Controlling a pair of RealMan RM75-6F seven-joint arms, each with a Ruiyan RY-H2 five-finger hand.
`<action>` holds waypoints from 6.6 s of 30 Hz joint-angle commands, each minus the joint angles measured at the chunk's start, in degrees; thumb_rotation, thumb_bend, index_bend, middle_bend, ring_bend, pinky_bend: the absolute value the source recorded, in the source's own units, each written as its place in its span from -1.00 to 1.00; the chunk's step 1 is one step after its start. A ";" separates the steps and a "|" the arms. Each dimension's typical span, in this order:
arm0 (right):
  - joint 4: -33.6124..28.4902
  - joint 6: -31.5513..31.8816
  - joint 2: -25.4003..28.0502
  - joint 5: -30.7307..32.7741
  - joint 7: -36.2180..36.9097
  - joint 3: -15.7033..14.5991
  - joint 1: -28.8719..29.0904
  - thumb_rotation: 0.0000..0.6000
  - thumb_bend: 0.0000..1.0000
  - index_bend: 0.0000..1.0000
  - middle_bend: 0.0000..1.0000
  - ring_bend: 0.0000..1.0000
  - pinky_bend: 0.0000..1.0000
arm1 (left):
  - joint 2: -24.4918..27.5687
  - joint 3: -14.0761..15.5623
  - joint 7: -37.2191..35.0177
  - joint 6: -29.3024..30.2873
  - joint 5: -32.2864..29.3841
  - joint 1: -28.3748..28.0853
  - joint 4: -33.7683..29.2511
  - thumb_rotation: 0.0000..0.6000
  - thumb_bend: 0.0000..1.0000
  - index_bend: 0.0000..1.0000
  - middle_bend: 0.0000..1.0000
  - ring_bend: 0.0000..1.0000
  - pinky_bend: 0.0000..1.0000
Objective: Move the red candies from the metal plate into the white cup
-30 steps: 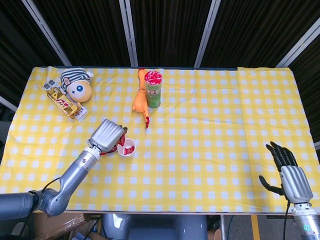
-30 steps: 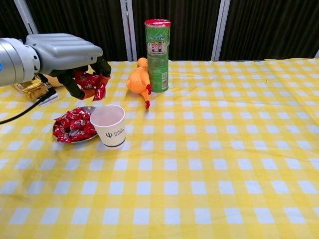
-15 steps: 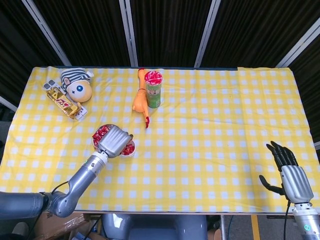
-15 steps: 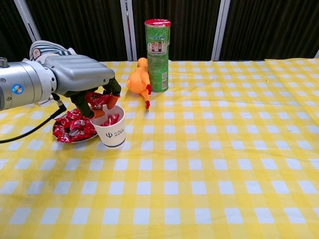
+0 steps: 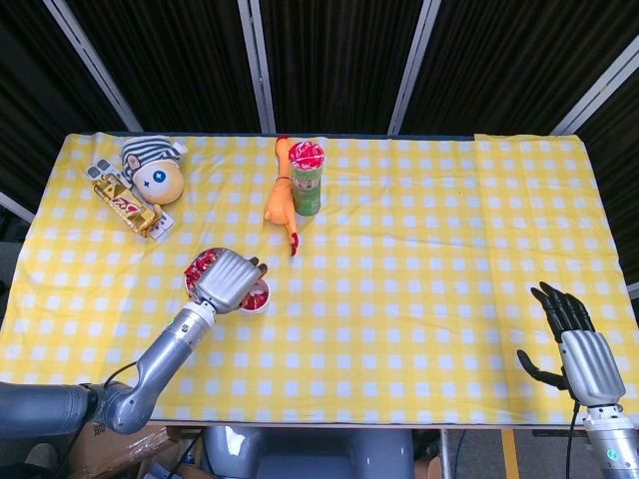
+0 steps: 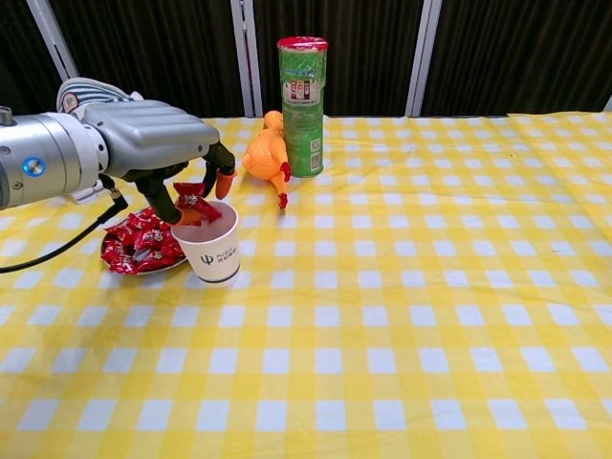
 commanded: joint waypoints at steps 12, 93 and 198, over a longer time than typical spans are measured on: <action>0.00 0.22 0.14 -0.16 0.25 -0.05 -0.10 1.00 -0.23 -1.00 -1.00 -1.00 -1.00 | -0.90 -0.37 -1.19 1.39 1.31 0.30 0.56 1.00 -0.34 -0.39 -0.43 0.64 0.79; -0.25 0.34 0.12 -0.51 0.64 -0.14 -0.05 1.00 -0.23 -1.00 -1.00 -1.00 -1.00 | 0.23 0.41 0.99 1.55 -14.44 3.81 7.56 1.00 -0.39 -0.38 -0.35 0.64 0.79; -0.62 0.06 0.16 0.24 0.29 0.03 -0.17 1.00 -0.23 -1.00 -1.00 -1.00 -1.00 | 1.01 -5.07 0.35 7.17 -1.39 5.57 1.47 1.00 0.03 0.03 0.15 0.68 0.82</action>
